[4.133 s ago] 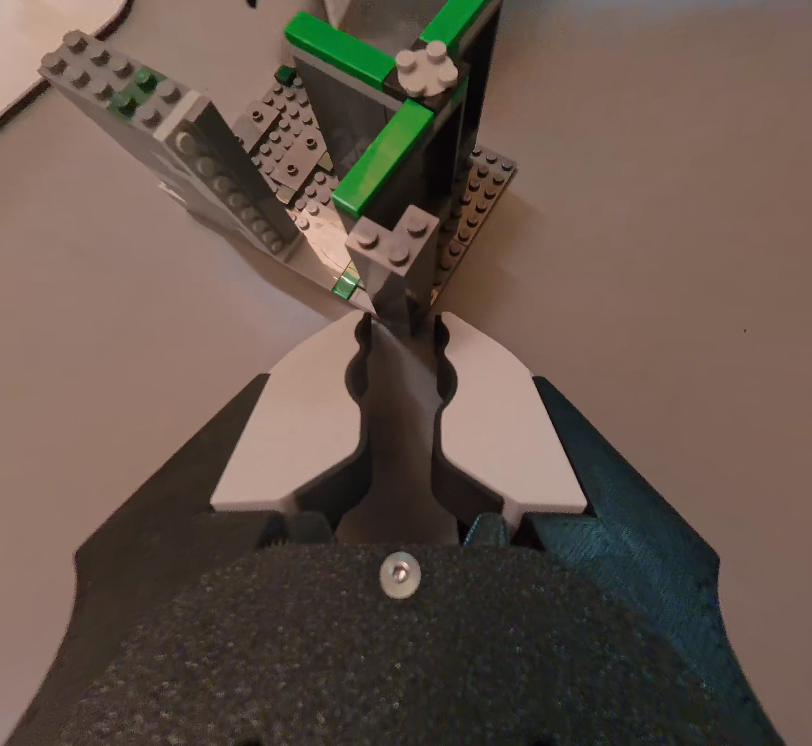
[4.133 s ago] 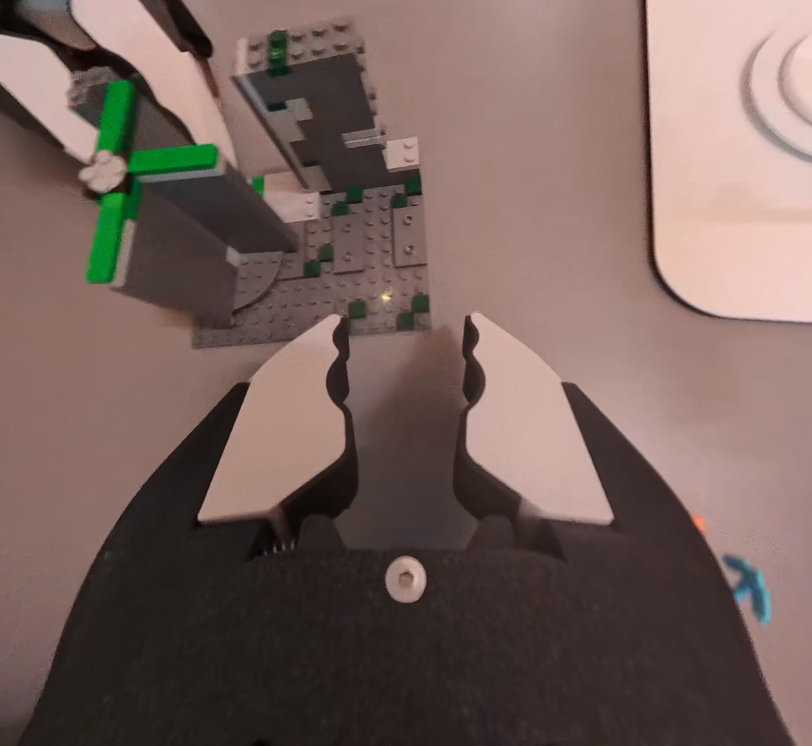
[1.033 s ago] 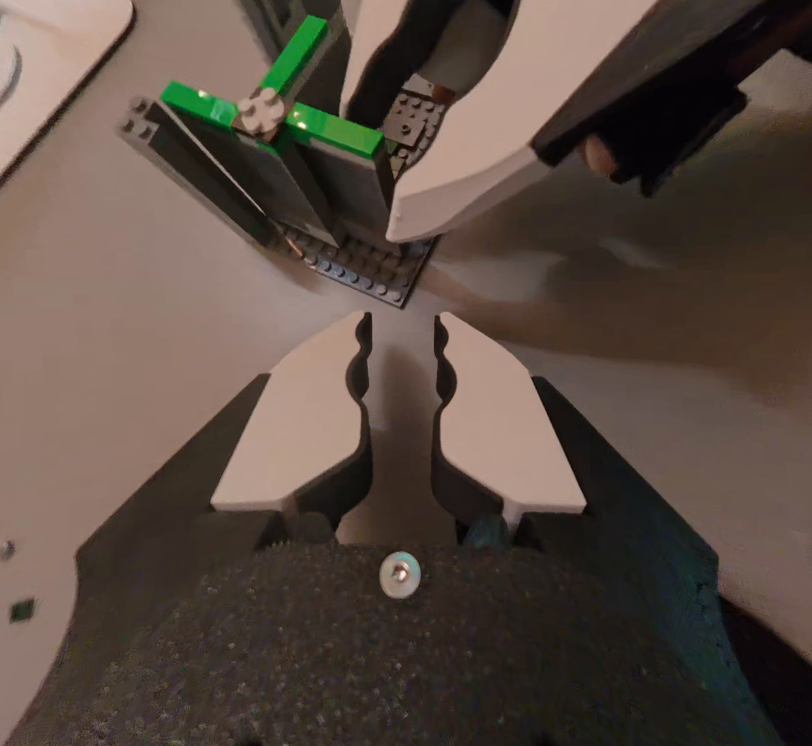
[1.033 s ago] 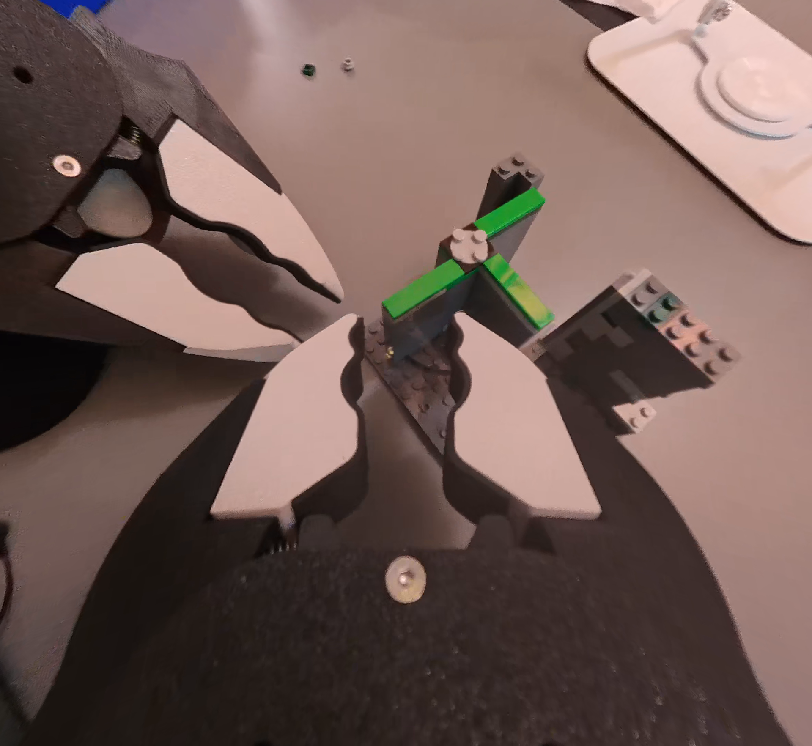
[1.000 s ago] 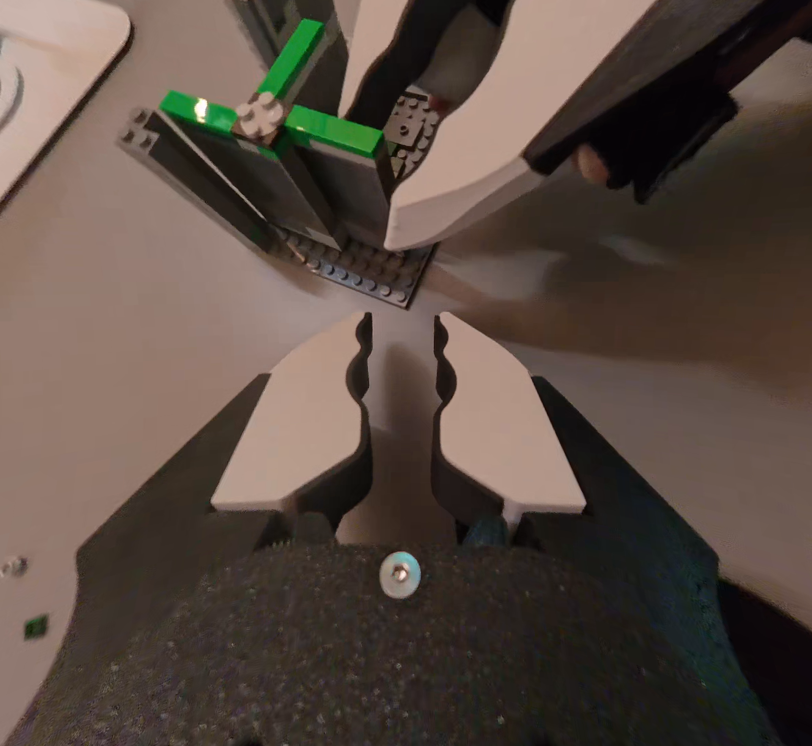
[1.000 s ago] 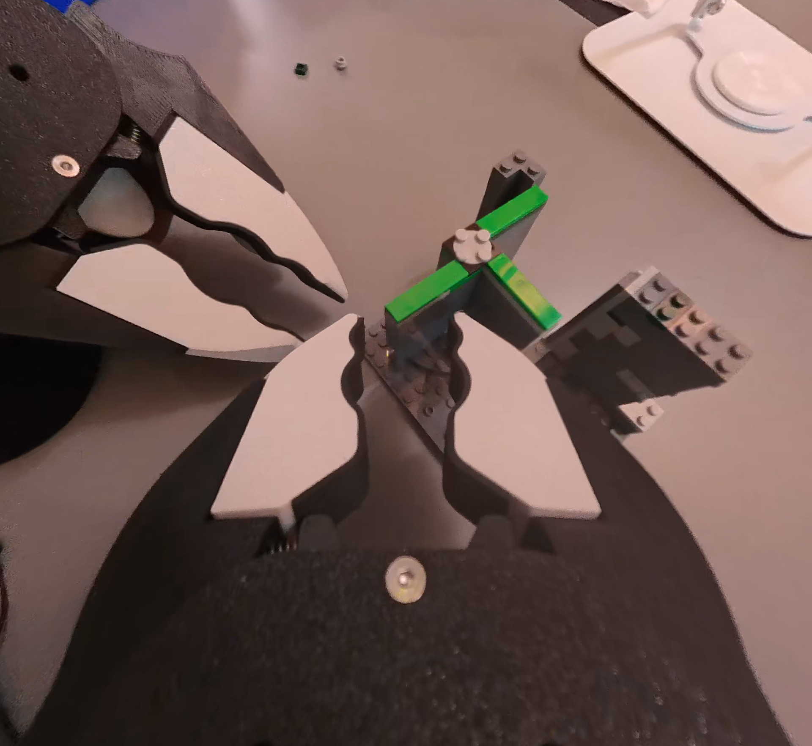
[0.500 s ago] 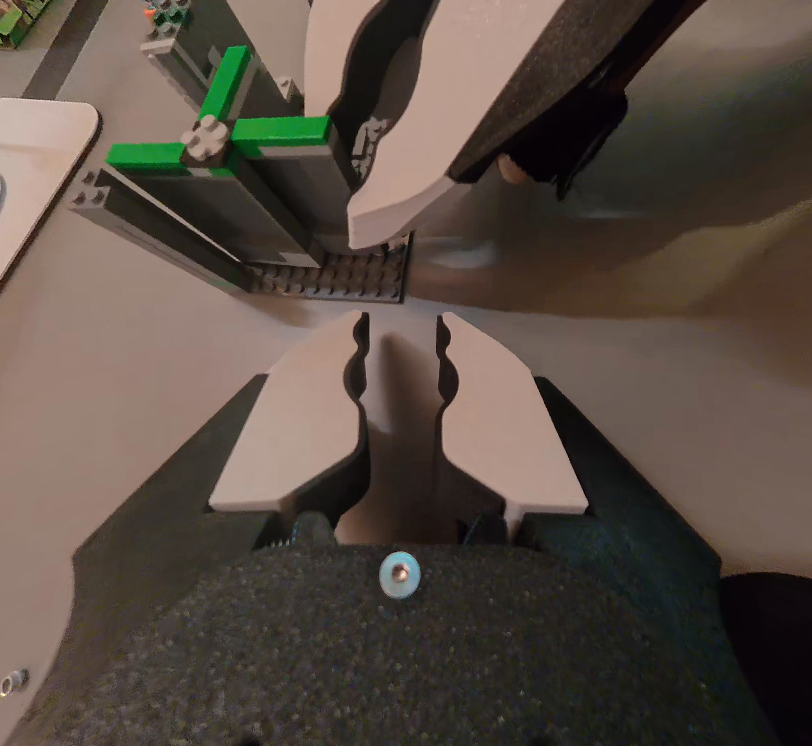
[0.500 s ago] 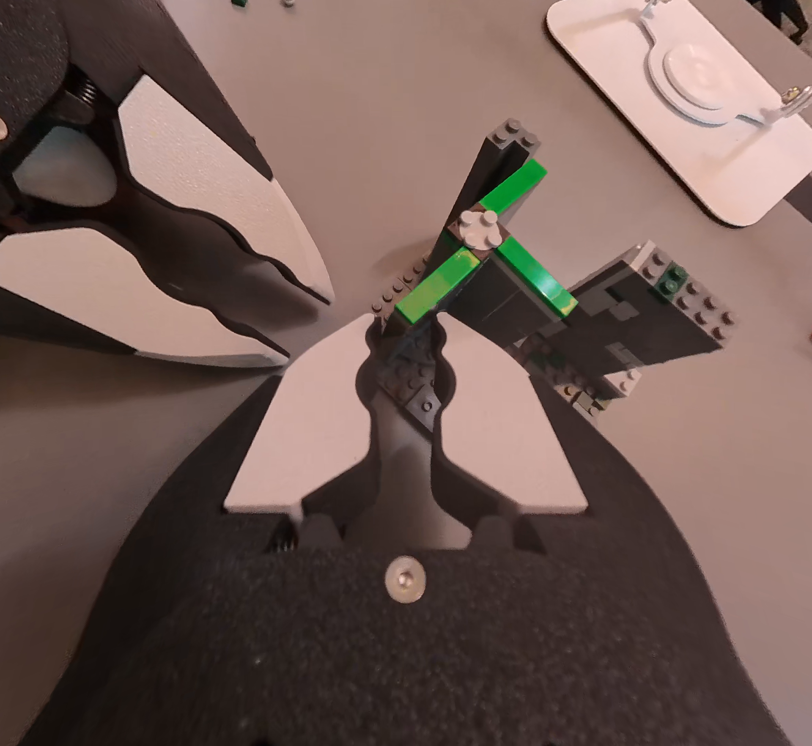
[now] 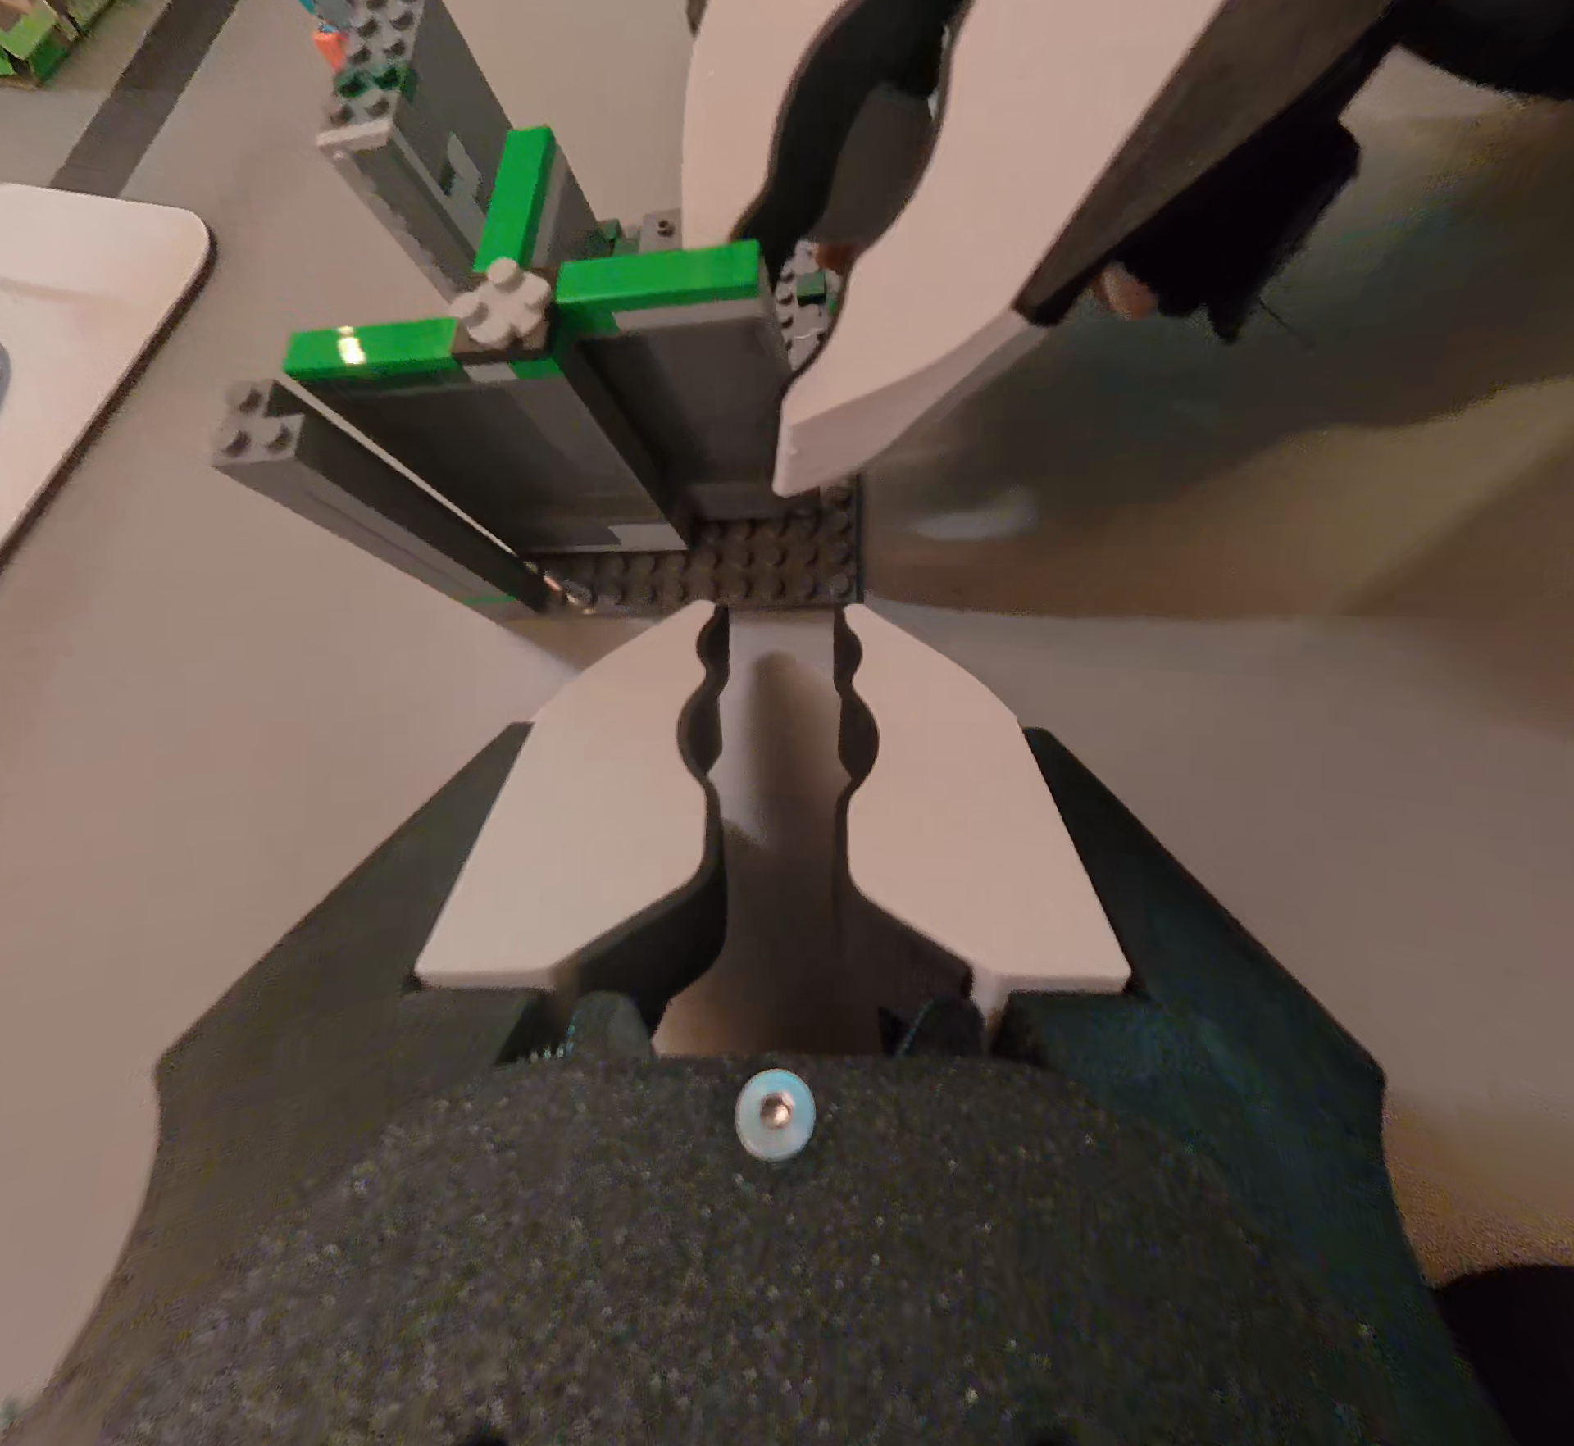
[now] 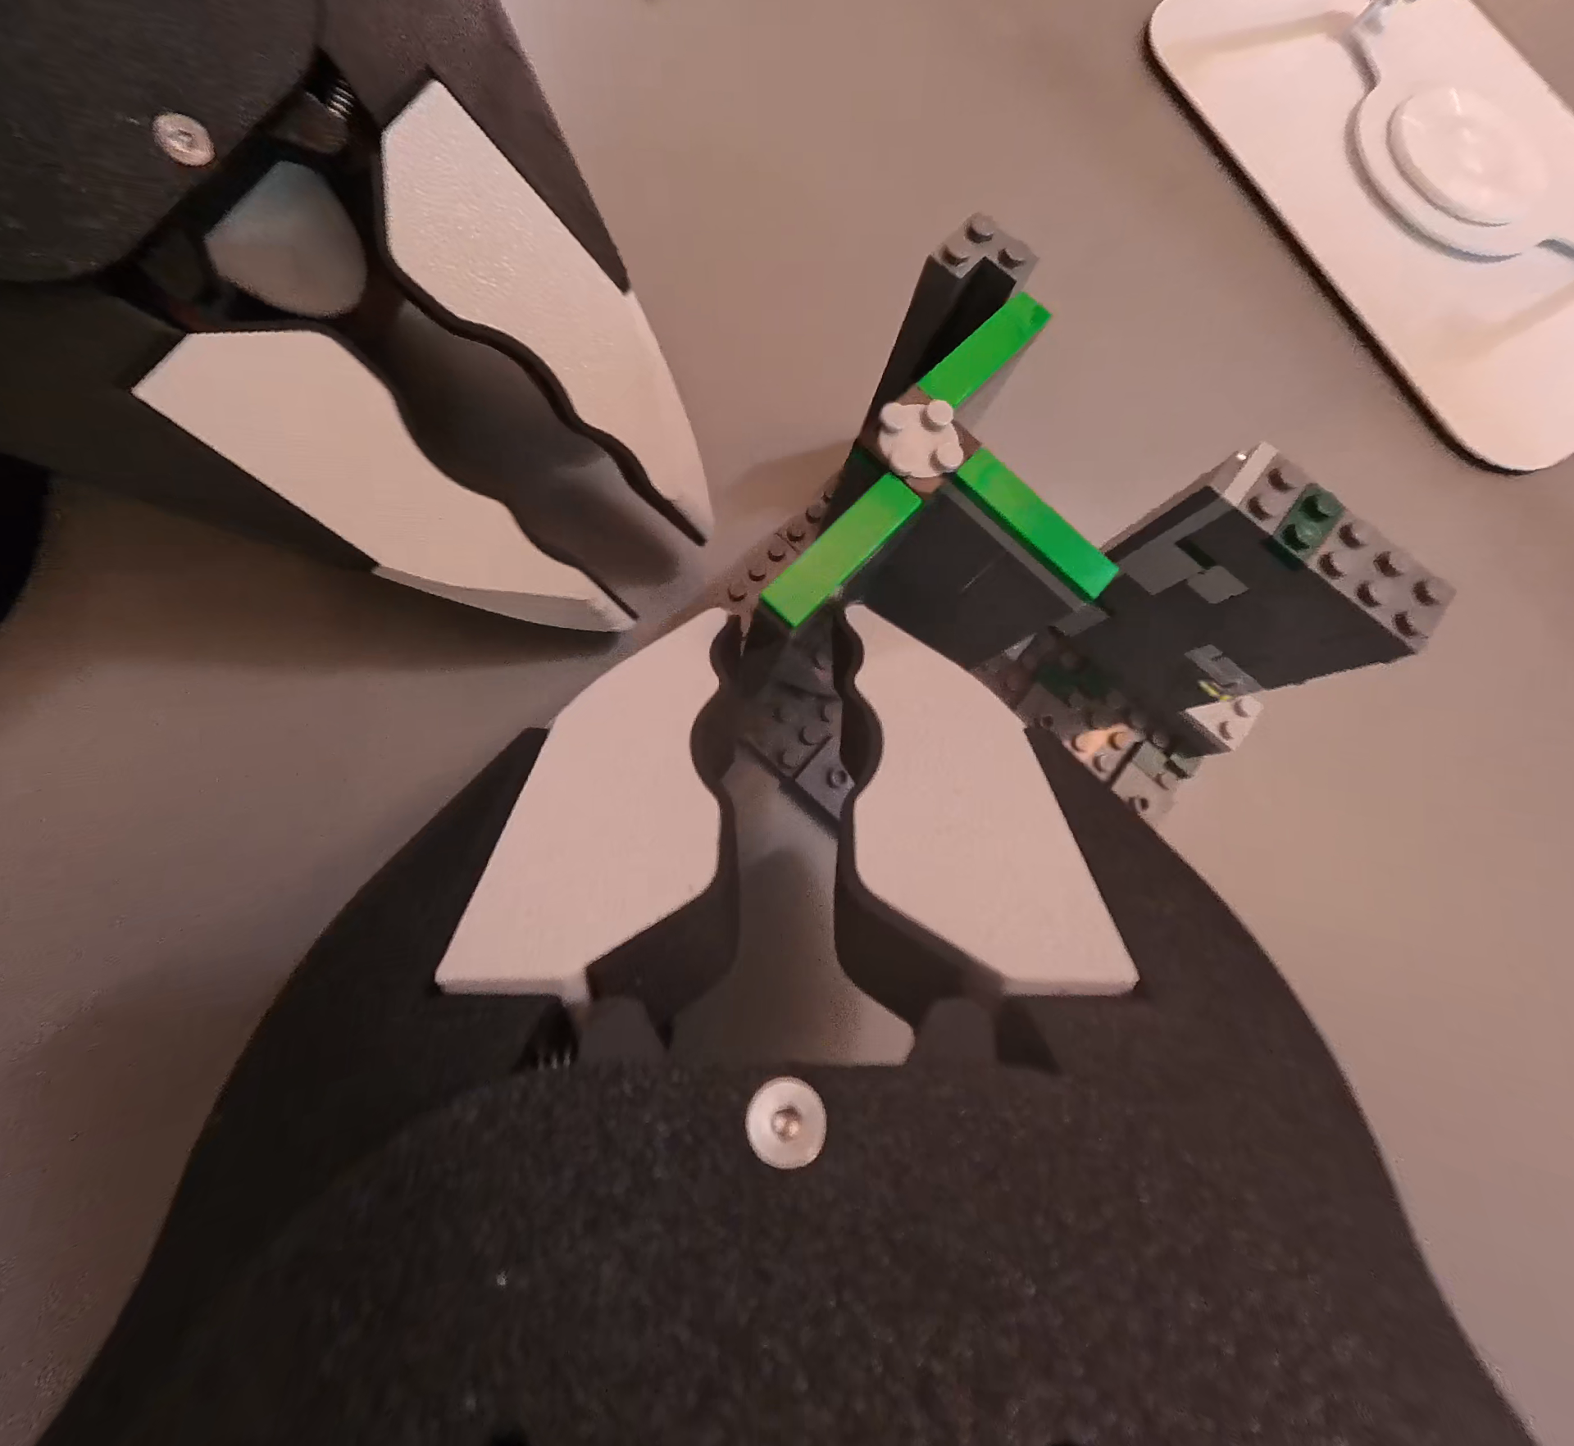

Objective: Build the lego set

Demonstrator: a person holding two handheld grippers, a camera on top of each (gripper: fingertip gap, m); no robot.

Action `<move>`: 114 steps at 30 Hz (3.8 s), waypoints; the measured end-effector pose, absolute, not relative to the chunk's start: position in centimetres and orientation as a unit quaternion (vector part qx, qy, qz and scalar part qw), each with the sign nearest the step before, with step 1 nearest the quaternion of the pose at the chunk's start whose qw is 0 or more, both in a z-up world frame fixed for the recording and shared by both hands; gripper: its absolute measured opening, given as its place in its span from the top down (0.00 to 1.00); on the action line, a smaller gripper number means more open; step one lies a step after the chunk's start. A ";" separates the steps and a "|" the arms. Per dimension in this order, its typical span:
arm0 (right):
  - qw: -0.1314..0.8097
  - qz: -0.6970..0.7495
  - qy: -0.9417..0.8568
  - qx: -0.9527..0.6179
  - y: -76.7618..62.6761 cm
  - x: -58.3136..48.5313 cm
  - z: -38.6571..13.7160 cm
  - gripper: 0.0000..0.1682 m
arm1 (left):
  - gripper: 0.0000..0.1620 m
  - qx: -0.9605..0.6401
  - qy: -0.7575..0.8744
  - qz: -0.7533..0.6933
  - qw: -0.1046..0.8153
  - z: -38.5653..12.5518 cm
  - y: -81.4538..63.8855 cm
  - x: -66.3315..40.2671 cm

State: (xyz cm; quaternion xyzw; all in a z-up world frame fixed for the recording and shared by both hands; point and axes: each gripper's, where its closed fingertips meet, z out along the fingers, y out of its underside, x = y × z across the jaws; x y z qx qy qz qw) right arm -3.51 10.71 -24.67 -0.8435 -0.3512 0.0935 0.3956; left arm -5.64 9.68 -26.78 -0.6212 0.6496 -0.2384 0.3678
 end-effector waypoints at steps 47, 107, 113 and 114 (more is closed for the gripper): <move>0.368 0.150 -0.315 -0.862 11.9 -4.2 -24.5 0.90 | 0.92 -0.659 0.652 -0.215 0.307 -27.8 10.7 -4.6; 0.330 0.109 -0.379 -0.857 11.5 -3.4 -24.2 0.96 | 0.93 -0.654 0.649 -0.224 0.317 -27.8 10.7 -4.5; 0.331 0.114 -0.372 -0.860 11.3 -3.3 -24.3 0.91 | 0.94 -0.655 0.648 -0.225 0.316 -27.8 10.7 -4.5; 0.330 0.114 -0.370 -0.861 11.2 -3.4 -24.4 0.89 | 0.93 -0.655 0.648 -0.226 0.316 -27.8 10.7 -4.5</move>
